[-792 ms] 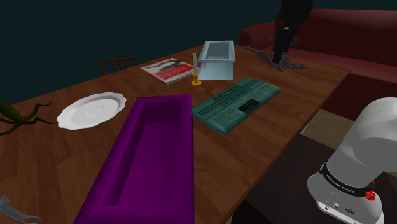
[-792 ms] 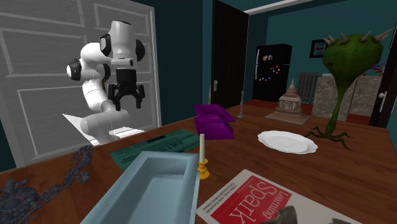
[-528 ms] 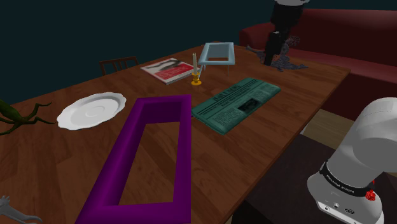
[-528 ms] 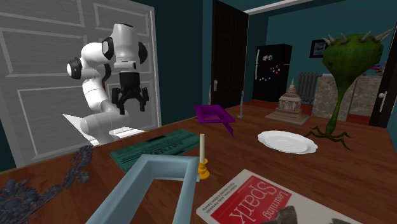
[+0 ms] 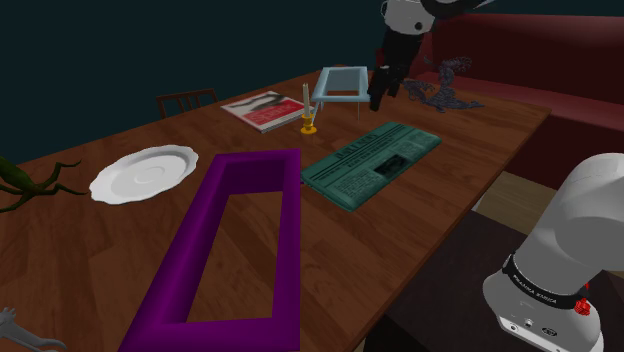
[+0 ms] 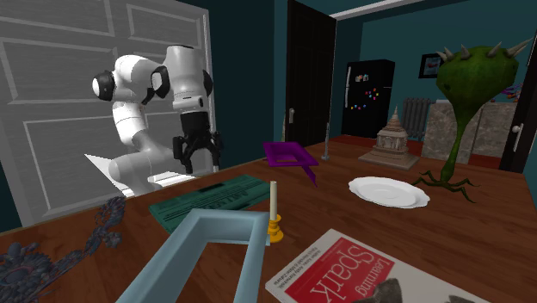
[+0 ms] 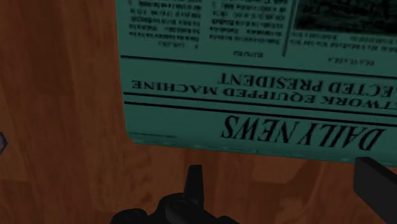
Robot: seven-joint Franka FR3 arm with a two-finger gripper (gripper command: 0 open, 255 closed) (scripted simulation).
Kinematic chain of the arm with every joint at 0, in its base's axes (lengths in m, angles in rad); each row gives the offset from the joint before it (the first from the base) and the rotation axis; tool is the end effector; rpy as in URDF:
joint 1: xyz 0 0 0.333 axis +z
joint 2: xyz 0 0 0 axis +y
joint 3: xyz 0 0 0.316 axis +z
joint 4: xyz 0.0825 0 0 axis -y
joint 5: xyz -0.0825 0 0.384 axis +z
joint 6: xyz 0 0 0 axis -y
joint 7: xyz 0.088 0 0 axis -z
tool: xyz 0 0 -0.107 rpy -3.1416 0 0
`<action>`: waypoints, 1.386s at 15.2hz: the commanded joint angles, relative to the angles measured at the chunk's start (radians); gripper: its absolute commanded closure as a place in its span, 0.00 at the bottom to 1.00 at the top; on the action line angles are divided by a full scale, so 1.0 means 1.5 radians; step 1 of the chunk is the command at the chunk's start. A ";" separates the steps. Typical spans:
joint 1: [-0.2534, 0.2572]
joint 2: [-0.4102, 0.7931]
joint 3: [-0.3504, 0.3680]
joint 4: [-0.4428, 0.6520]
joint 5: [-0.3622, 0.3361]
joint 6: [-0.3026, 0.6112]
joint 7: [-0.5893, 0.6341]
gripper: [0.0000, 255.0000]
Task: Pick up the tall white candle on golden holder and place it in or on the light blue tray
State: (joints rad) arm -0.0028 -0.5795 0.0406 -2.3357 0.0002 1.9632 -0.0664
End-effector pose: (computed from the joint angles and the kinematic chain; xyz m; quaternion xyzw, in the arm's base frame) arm 0.3965 0.0176 0.5660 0.9934 0.0496 0.1029 0.0128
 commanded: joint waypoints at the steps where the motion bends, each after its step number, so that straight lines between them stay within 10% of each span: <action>1: 0.001 0.044 0.001 0.011 0.008 0.052 0.007 0.00; 21: 0.011 0.385 0.010 0.193 0.060 0.329 0.042 0.00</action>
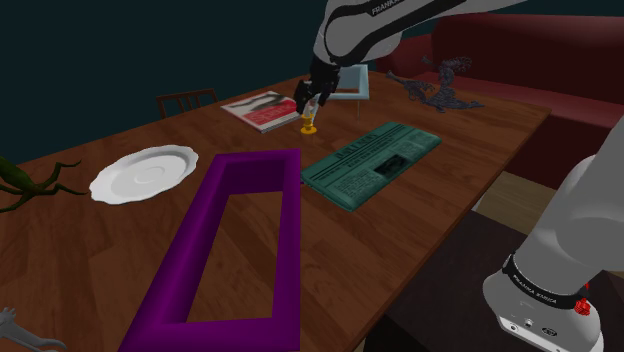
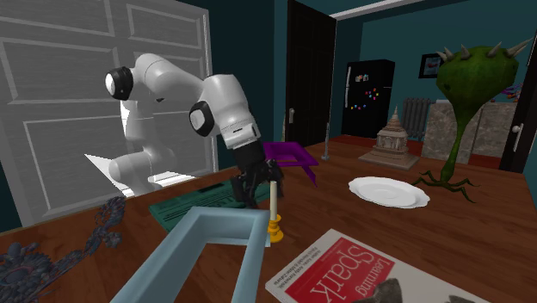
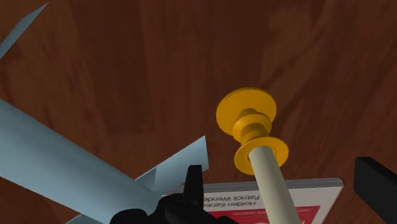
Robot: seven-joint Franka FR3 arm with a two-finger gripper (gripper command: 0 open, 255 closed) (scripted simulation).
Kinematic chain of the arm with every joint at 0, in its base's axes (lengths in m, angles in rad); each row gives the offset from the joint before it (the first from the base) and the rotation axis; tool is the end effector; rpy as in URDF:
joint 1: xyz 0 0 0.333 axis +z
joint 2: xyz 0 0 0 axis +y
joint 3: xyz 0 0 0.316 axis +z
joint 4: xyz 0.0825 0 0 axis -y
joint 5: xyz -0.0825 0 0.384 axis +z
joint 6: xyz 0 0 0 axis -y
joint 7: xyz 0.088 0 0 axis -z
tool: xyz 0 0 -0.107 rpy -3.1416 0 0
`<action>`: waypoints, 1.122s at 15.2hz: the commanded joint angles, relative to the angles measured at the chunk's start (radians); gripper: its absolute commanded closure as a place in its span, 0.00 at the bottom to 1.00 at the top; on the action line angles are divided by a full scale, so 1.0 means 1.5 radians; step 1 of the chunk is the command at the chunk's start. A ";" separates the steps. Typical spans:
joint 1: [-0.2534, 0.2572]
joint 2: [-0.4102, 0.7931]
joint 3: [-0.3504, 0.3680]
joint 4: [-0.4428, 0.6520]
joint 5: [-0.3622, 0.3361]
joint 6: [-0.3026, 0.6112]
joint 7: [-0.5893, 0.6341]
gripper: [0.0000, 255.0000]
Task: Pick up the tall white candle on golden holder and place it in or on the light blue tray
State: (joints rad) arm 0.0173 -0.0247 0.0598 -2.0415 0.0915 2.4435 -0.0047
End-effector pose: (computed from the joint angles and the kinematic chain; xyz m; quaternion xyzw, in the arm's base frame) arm 0.5793 0.0451 0.4987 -0.9767 -0.0121 -0.2101 0.0431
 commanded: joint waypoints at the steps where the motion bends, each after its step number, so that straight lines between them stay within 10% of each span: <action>1: -0.002 0.022 -0.002 -0.003 -0.001 0.016 0.001 0.00; 10: -0.004 0.033 0.001 -0.003 -0.001 0.027 0.001 0.00; 11: -0.004 0.030 0.001 -0.005 -0.001 0.026 0.001 1.00; 17: -0.006 0.027 -0.002 0.004 0.001 0.013 -0.005 1.00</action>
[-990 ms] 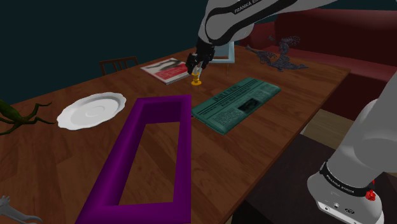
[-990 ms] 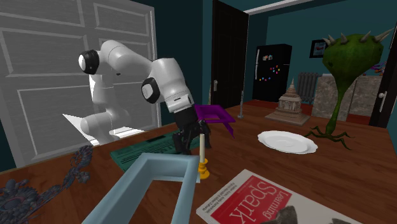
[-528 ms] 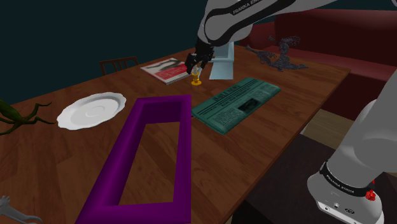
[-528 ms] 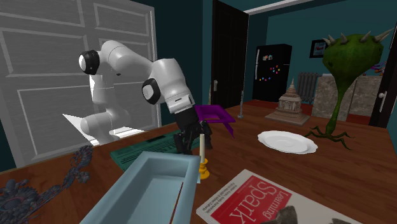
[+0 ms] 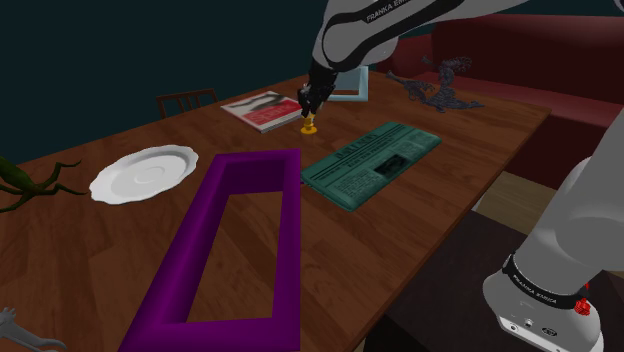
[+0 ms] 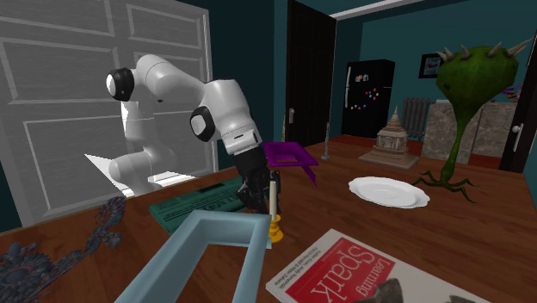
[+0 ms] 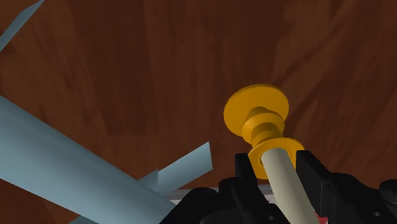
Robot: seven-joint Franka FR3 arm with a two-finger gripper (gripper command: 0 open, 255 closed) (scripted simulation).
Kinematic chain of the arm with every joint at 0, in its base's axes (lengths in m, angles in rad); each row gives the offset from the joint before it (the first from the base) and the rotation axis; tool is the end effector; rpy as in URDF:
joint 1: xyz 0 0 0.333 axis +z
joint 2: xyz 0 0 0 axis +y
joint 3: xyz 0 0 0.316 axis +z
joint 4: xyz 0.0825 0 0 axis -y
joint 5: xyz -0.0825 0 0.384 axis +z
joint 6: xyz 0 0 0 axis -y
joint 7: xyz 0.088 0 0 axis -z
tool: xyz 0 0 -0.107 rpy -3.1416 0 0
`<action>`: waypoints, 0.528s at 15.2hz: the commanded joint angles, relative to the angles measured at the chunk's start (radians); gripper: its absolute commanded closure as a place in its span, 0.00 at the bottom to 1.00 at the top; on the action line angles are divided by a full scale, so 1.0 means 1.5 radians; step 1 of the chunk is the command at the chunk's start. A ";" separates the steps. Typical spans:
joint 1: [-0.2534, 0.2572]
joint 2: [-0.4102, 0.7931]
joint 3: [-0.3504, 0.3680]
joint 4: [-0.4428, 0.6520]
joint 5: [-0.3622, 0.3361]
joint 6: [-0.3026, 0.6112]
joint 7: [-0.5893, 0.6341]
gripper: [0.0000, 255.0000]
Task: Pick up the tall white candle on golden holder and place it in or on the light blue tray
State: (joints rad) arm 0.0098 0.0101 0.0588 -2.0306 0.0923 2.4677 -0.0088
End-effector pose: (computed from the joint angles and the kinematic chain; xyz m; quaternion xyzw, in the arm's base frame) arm 0.5885 0.0402 0.4869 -0.9766 -0.0086 -0.2105 0.0424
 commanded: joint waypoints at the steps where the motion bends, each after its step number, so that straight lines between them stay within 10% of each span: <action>1: 0.000 0.002 0.000 -0.004 0.000 -0.004 0.000 1.00; 8: 0.001 -0.004 0.001 0.019 -0.005 -0.032 0.007 1.00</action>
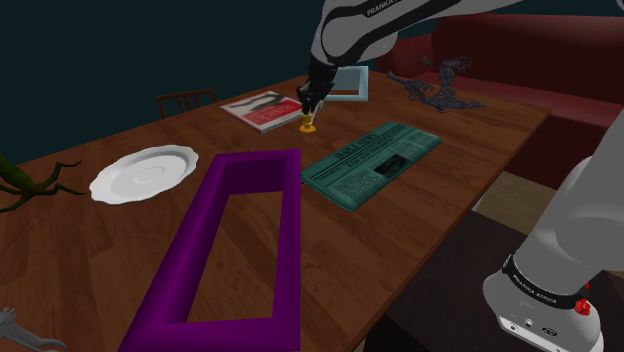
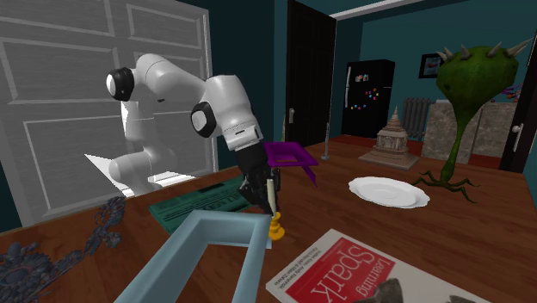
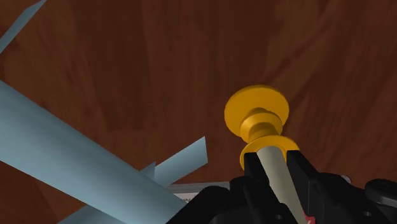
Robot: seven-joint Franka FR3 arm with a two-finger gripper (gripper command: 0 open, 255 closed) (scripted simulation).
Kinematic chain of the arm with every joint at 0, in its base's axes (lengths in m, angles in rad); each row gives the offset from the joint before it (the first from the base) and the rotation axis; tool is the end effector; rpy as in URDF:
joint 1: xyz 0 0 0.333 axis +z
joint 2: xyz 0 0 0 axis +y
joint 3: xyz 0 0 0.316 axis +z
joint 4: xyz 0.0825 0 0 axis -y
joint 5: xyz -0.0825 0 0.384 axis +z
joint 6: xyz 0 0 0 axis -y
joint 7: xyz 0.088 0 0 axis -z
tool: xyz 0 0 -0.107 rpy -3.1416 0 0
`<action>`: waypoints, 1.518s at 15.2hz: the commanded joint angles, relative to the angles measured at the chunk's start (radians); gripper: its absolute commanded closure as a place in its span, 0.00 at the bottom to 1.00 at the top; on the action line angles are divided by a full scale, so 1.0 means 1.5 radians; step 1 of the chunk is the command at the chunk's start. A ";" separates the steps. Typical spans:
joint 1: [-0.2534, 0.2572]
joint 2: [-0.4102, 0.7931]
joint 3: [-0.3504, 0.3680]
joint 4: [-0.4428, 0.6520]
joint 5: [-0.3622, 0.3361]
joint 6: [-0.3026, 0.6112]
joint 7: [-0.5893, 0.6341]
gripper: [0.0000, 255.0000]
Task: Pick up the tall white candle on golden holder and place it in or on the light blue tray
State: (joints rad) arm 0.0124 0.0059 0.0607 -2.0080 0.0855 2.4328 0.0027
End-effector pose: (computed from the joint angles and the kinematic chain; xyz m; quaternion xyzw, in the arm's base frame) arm 0.5890 0.0433 0.4965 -0.9776 -0.0084 -0.2063 0.0420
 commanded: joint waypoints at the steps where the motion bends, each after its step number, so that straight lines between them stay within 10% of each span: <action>1: -0.001 -0.004 -0.001 0.010 -0.001 -0.018 0.001 1.00; 23: -0.003 -0.019 -0.002 0.190 -0.010 -0.212 0.015 1.00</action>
State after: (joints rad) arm 0.0092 -0.0220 0.0578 -1.7370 0.0699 2.1292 0.0264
